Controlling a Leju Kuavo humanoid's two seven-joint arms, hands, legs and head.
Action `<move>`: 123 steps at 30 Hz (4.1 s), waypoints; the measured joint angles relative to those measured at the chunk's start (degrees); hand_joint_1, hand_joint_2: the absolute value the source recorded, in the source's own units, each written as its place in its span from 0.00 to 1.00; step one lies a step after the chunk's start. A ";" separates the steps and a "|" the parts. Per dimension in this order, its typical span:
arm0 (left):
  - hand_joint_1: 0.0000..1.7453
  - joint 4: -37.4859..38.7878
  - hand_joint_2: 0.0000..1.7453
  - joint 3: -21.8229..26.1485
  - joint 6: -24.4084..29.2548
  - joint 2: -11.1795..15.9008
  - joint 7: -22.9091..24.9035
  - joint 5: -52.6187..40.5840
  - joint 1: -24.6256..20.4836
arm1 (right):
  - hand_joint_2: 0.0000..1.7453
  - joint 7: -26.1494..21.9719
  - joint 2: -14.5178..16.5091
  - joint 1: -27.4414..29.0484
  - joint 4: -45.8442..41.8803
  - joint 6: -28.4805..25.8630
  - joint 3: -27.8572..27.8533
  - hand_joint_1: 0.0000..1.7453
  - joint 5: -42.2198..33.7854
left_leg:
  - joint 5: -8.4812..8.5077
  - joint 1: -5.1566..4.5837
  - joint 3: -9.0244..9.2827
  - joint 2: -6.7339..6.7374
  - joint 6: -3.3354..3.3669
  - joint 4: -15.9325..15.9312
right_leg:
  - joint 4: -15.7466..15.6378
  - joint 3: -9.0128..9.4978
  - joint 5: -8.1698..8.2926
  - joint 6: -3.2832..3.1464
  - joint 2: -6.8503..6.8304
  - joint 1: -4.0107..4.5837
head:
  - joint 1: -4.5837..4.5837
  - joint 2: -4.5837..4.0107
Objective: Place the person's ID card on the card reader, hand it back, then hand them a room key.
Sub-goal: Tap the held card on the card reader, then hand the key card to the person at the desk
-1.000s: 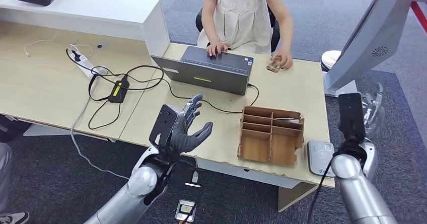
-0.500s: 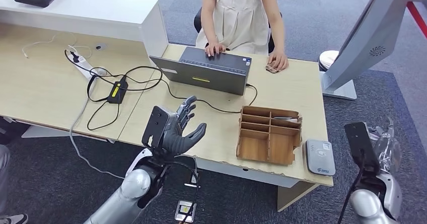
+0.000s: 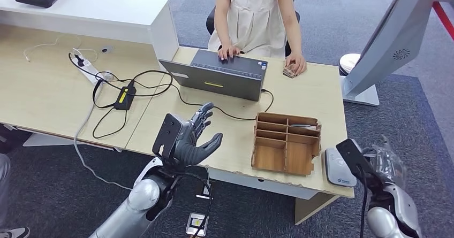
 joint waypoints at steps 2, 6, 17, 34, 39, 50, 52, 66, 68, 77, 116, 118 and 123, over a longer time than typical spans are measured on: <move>0.00 -0.01 1.00 0.01 0.15 0.00 0.00 -0.05 0.01 | 1.00 -0.27 0.03 -0.14 0.83 0.20 0.57 1.00 0.09 | 0.00 0.00 -0.01 0.00 0.00 0.00 | 0.00 0.00 0.00 0.00 0.00 0.00 | 0.00 0.01; 0.00 -0.23 1.00 0.03 0.83 0.00 0.02 -0.15 0.18 | 1.00 -0.93 0.26 -0.47 2.38 0.49 1.60 1.00 0.01 | 0.00 0.00 -0.01 0.00 0.00 0.00 | 0.00 0.00 0.00 0.00 0.00 0.00 | 0.01 0.00; 0.00 -0.75 1.00 0.07 1.13 0.00 0.20 -0.38 0.57 | 1.00 -1.69 0.81 -1.20 5.25 0.37 3.05 1.00 -0.87 | 0.00 0.00 -0.01 0.00 0.00 0.00 | 0.00 0.00 0.00 0.00 0.00 0.00 | 0.01 -0.01; 0.00 -0.79 1.00 -0.01 0.75 0.00 0.31 -0.43 0.49 | 1.00 -1.50 1.82 -1.37 6.33 0.84 5.16 1.00 -0.74 | 0.00 0.00 0.00 0.00 0.00 0.00 | 0.00 -0.01 0.00 0.00 0.00 0.00 | 0.01 0.00; 0.00 -0.79 1.00 -0.02 0.65 0.00 0.58 -0.15 0.49 | 1.00 -1.02 2.13 -1.36 6.45 1.75 5.96 1.00 -0.08 | 0.00 0.00 0.00 0.00 0.00 0.00 | 0.00 -0.01 0.00 0.00 0.00 0.00 | 0.01 0.00; 0.00 -0.81 1.00 -0.04 0.38 0.00 1.31 -0.29 0.52 | 1.00 -0.68 3.45 -1.41 8.12 2.01 8.91 1.00 3.09 | 0.00 0.00 0.03 0.01 0.00 0.00 | 0.00 0.01 0.00 0.00 0.00 0.01 | 0.01 0.01; 0.00 -0.81 1.00 -0.04 0.53 0.00 1.33 -0.28 0.56 | 1.00 -0.84 3.74 -1.46 8.42 1.98 9.33 1.00 3.21 | 0.01 0.00 0.03 0.01 0.00 0.00 | 0.00 0.01 0.00 0.00 0.00 0.01 | 0.01 0.01; 0.00 -0.81 1.00 -0.09 -0.18 -0.01 1.31 -0.13 0.57 | 1.00 -1.63 4.51 -1.43 10.42 1.54 10.92 1.00 1.61 | 0.02 0.00 0.01 0.01 0.00 0.00 | 0.00 0.00 0.00 0.00 0.00 0.00 | 0.00 -0.01; 0.00 -0.81 1.00 -0.11 -0.37 -0.02 1.32 -0.22 0.55 | 1.00 -1.83 4.50 -1.46 10.27 1.26 10.92 1.00 0.86 | 0.02 0.00 0.01 0.01 0.00 0.00 | 0.00 0.00 0.00 0.00 0.00 0.00 | 0.01 -0.01; 0.00 -0.51 1.00 -0.17 -1.56 -0.39 0.49 -0.93 0.47 | 1.00 -1.32 3.34 -4.06 4.30 0.82 8.86 1.00 -1.82 | 0.04 -0.01 0.03 0.03 0.01 0.01 | 0.00 0.00 0.02 0.01 0.01 -0.01 | 0.00 0.00; 0.00 6.47 1.00 -4.04 -6.53 -4.56 -2.22 2.09 -6.73 | 1.00 -13.58 12.71 -35.65 16.74 -1.28 10.37 1.00 -6.40 | 0.10 0.00 -0.19 0.04 -0.05 0.01 | 0.10 -0.19 0.10 0.02 0.02 -0.01 | 0.01 0.01; 0.00 6.83 1.00 -4.44 -6.07 -4.51 -1.95 2.15 -7.37 | 1.00 -13.93 15.47 -38.52 22.83 -1.39 11.45 1.00 -7.50 | 0.12 0.00 -0.24 0.15 -0.09 0.01 | 0.10 -0.34 0.16 -0.01 0.14 -0.01 | 0.01 0.00; 0.00 7.32 1.00 -4.96 -5.27 -4.40 -1.37 2.16 -7.70 | 1.00 -14.27 19.68 -40.27 30.66 -1.50 13.14 0.72 -8.28 | 0.18 0.02 -0.32 0.02 -0.11 0.02 | 0.10 -0.36 0.15 0.02 0.01 0.03 | 0.01 0.01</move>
